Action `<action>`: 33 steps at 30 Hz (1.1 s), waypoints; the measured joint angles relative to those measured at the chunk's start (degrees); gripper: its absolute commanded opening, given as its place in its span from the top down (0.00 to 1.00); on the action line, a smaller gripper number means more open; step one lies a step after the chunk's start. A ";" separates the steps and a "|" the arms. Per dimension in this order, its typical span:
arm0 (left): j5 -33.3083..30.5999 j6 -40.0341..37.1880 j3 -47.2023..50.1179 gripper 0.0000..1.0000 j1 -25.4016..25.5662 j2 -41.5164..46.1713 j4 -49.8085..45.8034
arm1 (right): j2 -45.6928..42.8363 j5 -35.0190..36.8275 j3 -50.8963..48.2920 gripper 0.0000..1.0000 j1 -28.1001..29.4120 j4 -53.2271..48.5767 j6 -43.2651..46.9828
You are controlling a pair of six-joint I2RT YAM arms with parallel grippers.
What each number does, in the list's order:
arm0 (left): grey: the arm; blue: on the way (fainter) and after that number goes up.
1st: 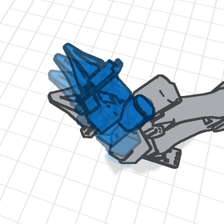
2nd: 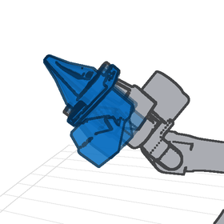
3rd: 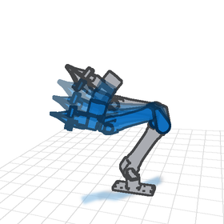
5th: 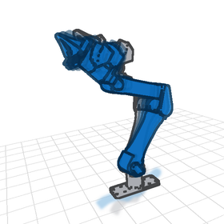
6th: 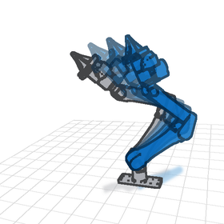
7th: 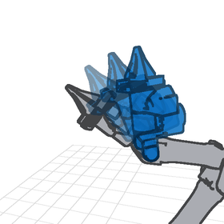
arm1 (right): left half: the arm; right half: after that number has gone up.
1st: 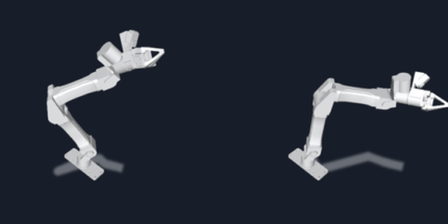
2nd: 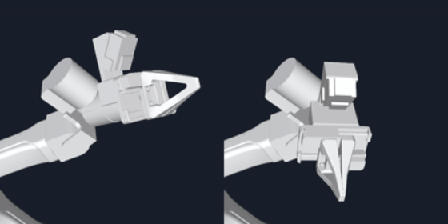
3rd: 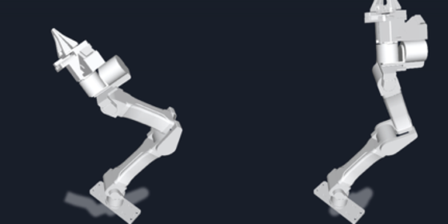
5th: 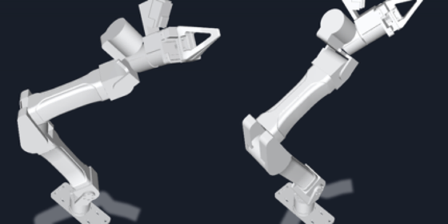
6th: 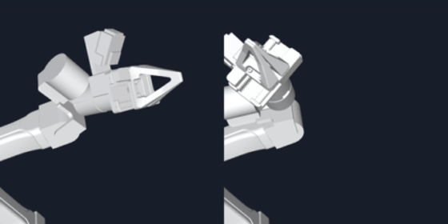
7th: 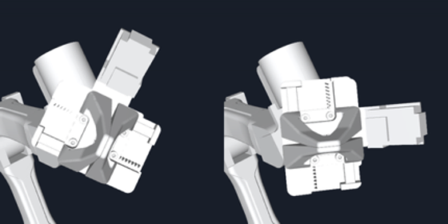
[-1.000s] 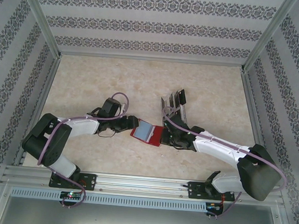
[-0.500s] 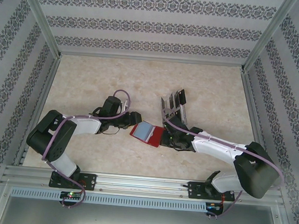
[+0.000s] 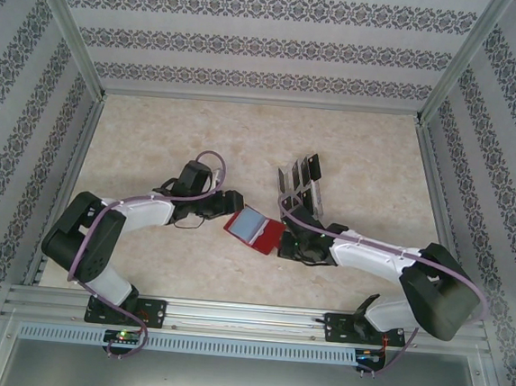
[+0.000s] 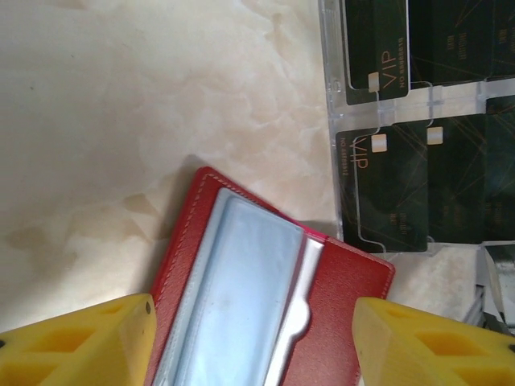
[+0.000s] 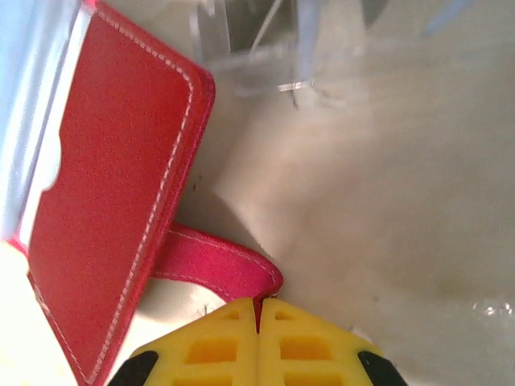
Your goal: Put the credit cards into the card holder
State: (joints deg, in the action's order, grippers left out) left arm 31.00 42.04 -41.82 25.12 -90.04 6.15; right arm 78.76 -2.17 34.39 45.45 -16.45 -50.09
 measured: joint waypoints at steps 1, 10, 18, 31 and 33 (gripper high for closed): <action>-0.20 -0.81 -0.33 0.32 0.00 0.11 -1.09 | -0.44 -0.02 -0.50 1.00 0.46 0.07 -0.33; 0.52 -5.84 -3.13 0.30 0.00 -0.31 -7.06 | -3.32 0.20 -3.98 1.00 0.94 0.68 -2.36; 2.03 -6.75 -4.85 0.30 0.00 -3.15 -7.26 | -6.97 0.24 -4.15 0.60 0.94 -2.16 -3.65; 2.01 -6.73 -4.85 0.29 0.00 -3.23 -7.23 | -13.77 1.05 3.67 0.69 2.47 -8.17 -4.39; 1.99 -6.73 -4.85 0.29 0.00 -3.23 -7.23 | -11.47 1.18 6.10 0.72 2.84 -7.72 -4.00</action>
State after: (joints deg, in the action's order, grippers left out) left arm 32.99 35.31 -46.68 25.12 -93.27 -1.08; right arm 67.29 -0.99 40.49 48.29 -24.16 -54.08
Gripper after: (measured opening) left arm 0.709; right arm 0.302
